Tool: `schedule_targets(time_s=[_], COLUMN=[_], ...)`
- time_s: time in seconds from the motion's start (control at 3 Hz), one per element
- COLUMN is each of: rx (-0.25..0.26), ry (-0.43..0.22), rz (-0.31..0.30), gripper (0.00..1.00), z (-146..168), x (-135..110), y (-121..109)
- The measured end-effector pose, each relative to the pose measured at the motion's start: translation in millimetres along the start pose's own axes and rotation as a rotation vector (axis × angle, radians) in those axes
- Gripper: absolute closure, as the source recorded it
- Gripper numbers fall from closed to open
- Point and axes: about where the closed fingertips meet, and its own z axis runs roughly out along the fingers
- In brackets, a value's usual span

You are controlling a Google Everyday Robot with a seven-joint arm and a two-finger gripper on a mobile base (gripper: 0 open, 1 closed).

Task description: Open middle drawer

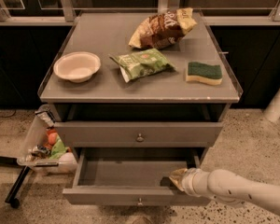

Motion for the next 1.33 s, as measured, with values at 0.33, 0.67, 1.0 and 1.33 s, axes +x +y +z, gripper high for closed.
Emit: schedule_targets(time_s=[0.33, 0.67, 1.0, 1.33], rx=[0.0, -0.04, -0.048, -0.016], ry=[0.0, 0.013, 0.013, -0.013], rz=[0.0, 0.035, 0.052, 0.101], gripper=[1.0, 1.0, 1.0, 1.0], z=[0, 10, 10, 4], x=[0, 17, 18, 30], y=[0, 21, 26, 39])
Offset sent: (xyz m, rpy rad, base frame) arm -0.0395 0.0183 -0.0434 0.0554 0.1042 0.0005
